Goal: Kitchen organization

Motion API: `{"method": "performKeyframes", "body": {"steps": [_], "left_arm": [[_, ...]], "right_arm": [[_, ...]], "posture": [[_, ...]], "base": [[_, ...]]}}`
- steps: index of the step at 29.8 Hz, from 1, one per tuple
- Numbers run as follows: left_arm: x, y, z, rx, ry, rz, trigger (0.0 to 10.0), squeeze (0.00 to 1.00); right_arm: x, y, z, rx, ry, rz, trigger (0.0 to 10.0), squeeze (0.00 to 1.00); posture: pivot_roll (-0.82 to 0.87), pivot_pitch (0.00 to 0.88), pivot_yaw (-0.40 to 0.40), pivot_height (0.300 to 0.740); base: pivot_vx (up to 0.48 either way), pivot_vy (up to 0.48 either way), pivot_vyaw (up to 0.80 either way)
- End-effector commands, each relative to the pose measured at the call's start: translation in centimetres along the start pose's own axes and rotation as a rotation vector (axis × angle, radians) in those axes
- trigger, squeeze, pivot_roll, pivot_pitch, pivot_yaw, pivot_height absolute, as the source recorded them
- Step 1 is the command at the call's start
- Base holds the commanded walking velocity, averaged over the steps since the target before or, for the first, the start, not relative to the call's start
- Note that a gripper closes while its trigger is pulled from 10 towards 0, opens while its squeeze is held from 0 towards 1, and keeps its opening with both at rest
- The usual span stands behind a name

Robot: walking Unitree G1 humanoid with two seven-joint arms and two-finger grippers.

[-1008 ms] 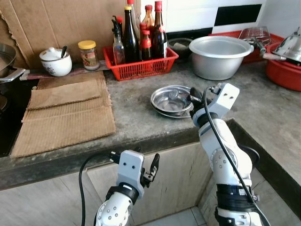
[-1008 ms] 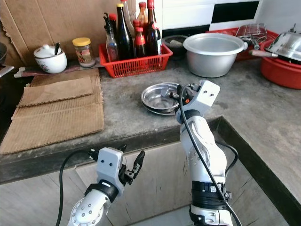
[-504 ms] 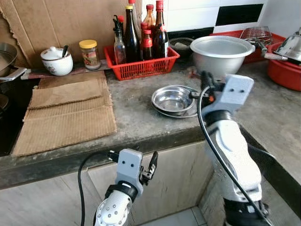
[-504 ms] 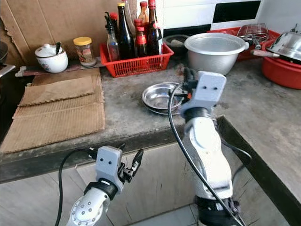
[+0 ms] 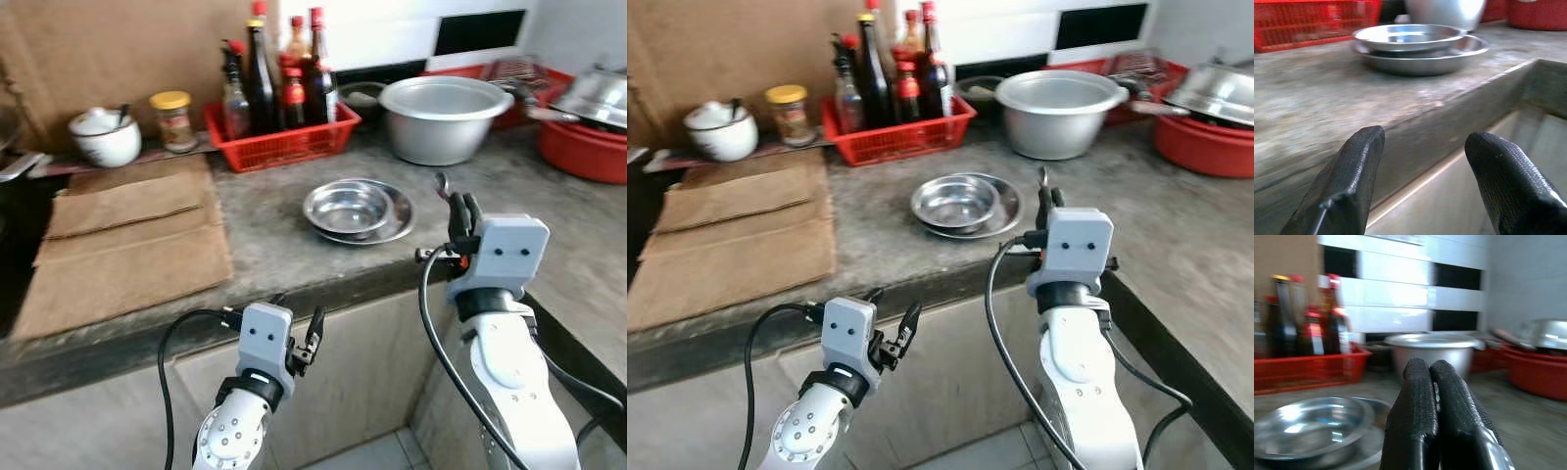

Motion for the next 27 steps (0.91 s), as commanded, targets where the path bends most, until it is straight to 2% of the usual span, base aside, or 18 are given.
{"method": "performKeyframes", "body": {"steps": [1, 3, 6, 10, 22, 27], "left_arm": [[0.22, 0.07, 0.17, -0.005, -0.013, 0.008, 10.0, 0.0], [0.34, 0.19, 0.23, 0.002, -0.02, 0.014, 10.0, 0.0], [0.42, 0.26, 0.24, 0.009, -0.027, 0.021, 10.0, 0.0], [0.54, 0.17, 0.37, 0.057, -0.047, 0.021, 10.0, 0.0], [0.73, -0.02, 0.71, 0.06, -0.068, 0.015, 10.0, 0.0], [0.88, -0.01, 0.25, 0.05, -0.042, 0.015, 10.0, 0.0]], "right_arm": [[-0.23, 0.62, 0.14, -0.004, -0.015, 0.016, 0.0, 0.0], [-0.34, 0.49, 0.29, -0.01, -0.024, 0.013, 0.0, 0.0], [-0.4, 0.38, 0.4, -0.016, -0.033, 0.01, 0.0, 0.0], [-0.39, 0.35, 0.49, -0.024, -0.045, 0.01, 0.0, 0.0], [-0.31, 0.29, 0.46, -0.036, -0.057, 0.009, 0.0, 0.0], [-0.2, 0.42, 0.27, -0.036, -0.054, 0.013, 0.0, 0.0]], "posture": [[0.1, 0.0, -0.008, 0.74], [0.1, 0.0, -0.007, 0.74], [0.1, 0.0, -0.005, 0.74], [0.1, 0.0, -0.004, 0.74], [0.1, 0.0, 0.003, 0.74], [0.1, 0.0, 0.001, 0.74]], "base": [[0.0, 0.48, -0.8], [0.0, 0.48, -0.8], [0.0, 0.0, -0.8], [0.0, 0.0, -0.8], [0.0, -0.458, -0.8], [0.0, 0.0, -0.79]]}}
Point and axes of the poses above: a point about 5 cm out from each wrist's last joint towards the gripper, its own x axis pointing out of the wrist towards the gripper, its own y axis along the axis of the wrist's last joint, z = x × y, the point moved 6 cm from there along x, pointing out of the wrist towards the gripper, and after that the axes turned 1 degree about x, right-handed, at the moved point
